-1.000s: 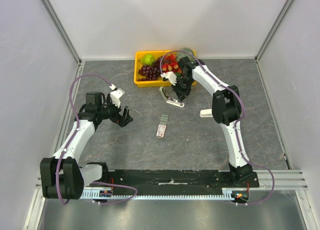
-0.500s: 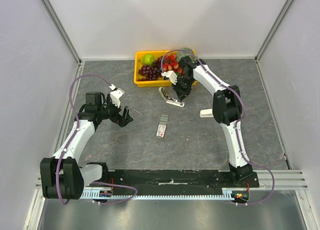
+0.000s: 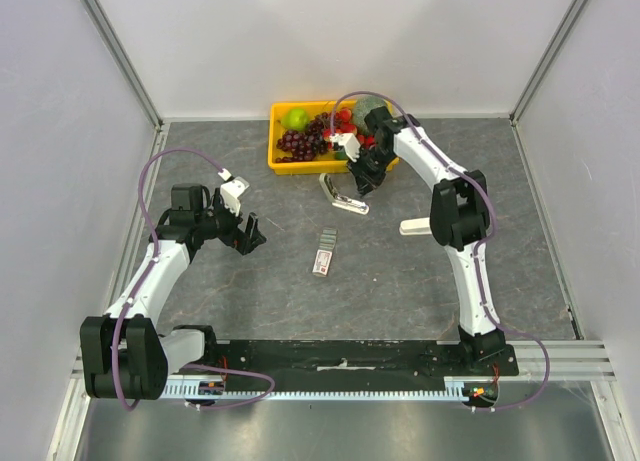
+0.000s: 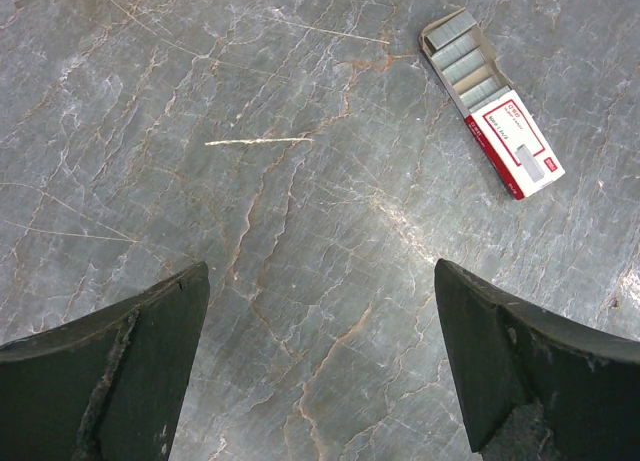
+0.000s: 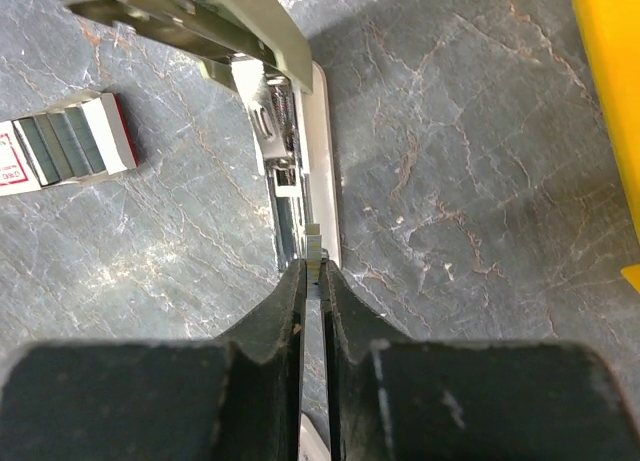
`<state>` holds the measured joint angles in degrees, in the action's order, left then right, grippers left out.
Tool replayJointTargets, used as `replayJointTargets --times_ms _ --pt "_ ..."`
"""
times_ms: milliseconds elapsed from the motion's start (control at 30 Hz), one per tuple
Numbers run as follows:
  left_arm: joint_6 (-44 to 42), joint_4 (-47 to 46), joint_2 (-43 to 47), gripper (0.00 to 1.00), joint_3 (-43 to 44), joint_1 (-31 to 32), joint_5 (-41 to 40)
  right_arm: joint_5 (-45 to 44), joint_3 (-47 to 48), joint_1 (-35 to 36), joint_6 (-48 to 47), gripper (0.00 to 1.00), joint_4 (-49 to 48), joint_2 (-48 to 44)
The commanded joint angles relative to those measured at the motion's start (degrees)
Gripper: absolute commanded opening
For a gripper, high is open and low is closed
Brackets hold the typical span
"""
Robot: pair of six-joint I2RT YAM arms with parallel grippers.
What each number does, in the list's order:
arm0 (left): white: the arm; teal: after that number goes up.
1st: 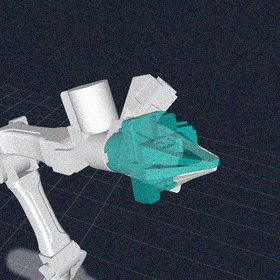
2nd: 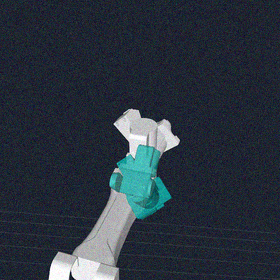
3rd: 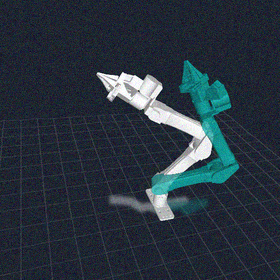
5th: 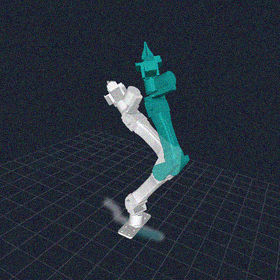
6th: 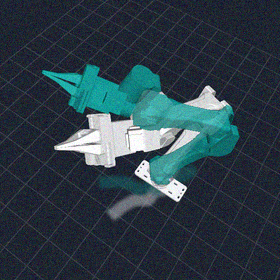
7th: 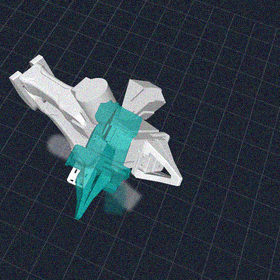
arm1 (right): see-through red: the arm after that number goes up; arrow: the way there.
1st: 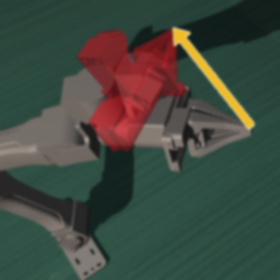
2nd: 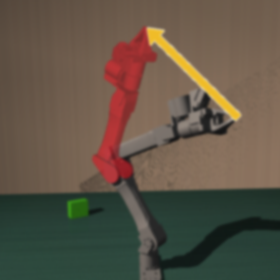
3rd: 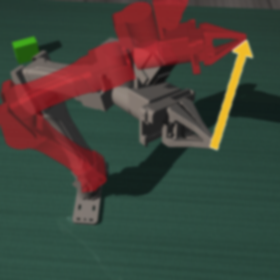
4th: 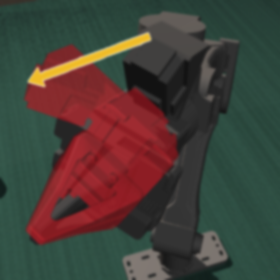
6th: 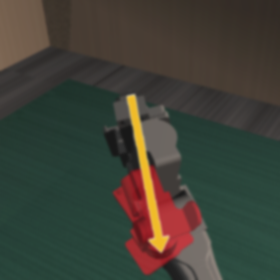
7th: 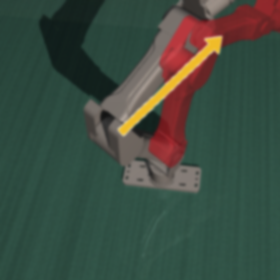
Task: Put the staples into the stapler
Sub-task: Place the staple at the center of the board.
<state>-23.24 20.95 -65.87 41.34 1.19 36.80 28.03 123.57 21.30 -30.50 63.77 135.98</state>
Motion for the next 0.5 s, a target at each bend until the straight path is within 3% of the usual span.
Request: replayJointTargets --times_ms 0,467 --pt "0.13 -0.38 0.65 0.99 0.85 -0.49 2.05 4.75 -1.22 -1.61 1.41 0.15 -0.58 -4.58" --pt "0.22 -0.38 0.65 0.99 0.93 -0.49 2.49 17.84 -28.37 -1.7 -3.42 0.15 0.74 -17.86"
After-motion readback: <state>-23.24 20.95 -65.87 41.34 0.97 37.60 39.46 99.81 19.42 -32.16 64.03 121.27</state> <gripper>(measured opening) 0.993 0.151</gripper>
